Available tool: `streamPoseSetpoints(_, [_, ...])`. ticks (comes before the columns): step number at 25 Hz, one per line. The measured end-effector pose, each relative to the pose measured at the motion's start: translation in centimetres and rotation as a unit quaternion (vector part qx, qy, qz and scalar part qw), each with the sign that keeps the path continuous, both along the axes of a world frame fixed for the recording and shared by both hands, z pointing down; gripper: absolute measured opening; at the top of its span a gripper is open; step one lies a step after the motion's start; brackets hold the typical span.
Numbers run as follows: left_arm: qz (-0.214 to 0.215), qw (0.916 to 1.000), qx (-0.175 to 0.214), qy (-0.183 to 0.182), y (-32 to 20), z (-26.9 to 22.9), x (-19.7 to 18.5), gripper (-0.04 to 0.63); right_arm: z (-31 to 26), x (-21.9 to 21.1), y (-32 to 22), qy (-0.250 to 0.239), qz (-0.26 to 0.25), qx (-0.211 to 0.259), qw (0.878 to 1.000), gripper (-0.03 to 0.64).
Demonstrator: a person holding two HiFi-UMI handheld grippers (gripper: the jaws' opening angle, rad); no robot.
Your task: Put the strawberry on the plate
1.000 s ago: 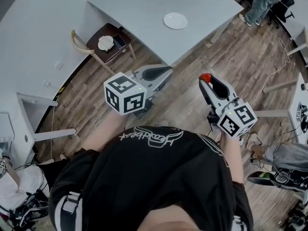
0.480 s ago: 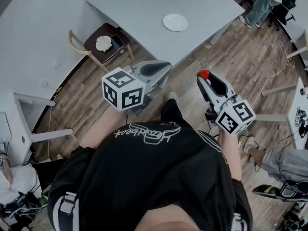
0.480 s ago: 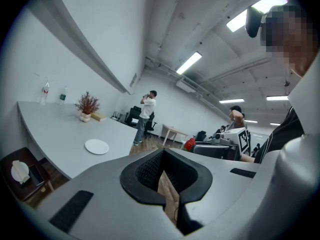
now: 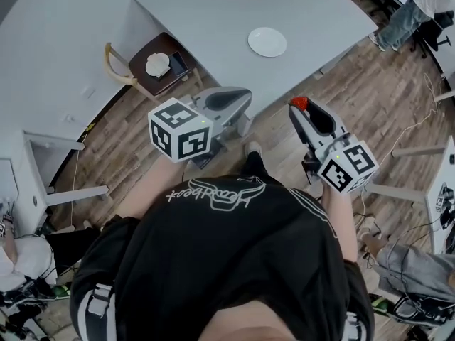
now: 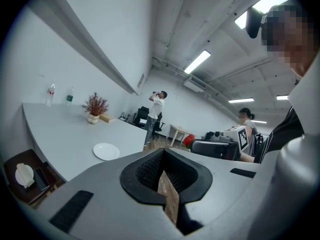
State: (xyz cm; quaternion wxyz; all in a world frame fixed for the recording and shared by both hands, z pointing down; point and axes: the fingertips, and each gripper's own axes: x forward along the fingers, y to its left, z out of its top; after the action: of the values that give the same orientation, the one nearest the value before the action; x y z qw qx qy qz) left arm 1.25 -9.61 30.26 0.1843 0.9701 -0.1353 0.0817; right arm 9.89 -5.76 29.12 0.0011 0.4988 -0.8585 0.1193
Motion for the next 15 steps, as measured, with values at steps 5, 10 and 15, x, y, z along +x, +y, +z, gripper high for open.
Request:
streamPoseSetpoints(5, [-0.006, 0.9999, -0.010, -0.007, -3.8, 0.5, 3.0, 0.006, 0.4, 2.9, -4.3, -0.007, -0.010, -0.008, 1.000, 0.129])
streamPoseSetpoints(10, [-0.018, 0.9993, -0.028, -0.014, -8.6, 2.0, 5.5, 0.006, 1.6, 5.0, -9.4, -0.009, -0.026, -0.027, 0.999, 0.129])
streamPoseSetpoints(15, [-0.030, 0.9982, -0.047, -0.020, -12.2, 3.6, 7.3, 0.006, 2.6, 7.0, -13.8, -0.007, -0.039, -0.037, 0.999, 0.129])
